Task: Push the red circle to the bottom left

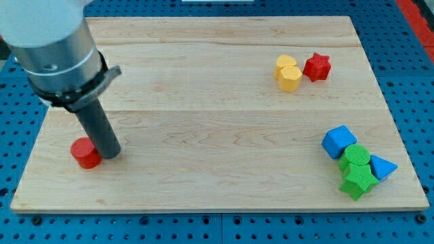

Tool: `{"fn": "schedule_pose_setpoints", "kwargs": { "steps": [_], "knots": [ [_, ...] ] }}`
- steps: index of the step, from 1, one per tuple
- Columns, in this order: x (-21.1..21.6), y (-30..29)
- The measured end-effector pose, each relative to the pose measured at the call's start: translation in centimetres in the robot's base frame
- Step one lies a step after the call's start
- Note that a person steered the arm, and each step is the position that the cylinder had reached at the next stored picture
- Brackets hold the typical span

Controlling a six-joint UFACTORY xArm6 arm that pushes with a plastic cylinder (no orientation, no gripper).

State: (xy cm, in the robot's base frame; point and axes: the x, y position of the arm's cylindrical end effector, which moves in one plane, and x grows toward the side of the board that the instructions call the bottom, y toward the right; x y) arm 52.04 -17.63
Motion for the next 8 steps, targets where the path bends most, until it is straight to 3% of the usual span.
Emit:
{"fn": "schedule_pose_setpoints", "kwargs": {
  "steps": [3, 8],
  "knots": [
    [-2.5, -7.6],
    [-0.3, -10.3]
  ]
}}
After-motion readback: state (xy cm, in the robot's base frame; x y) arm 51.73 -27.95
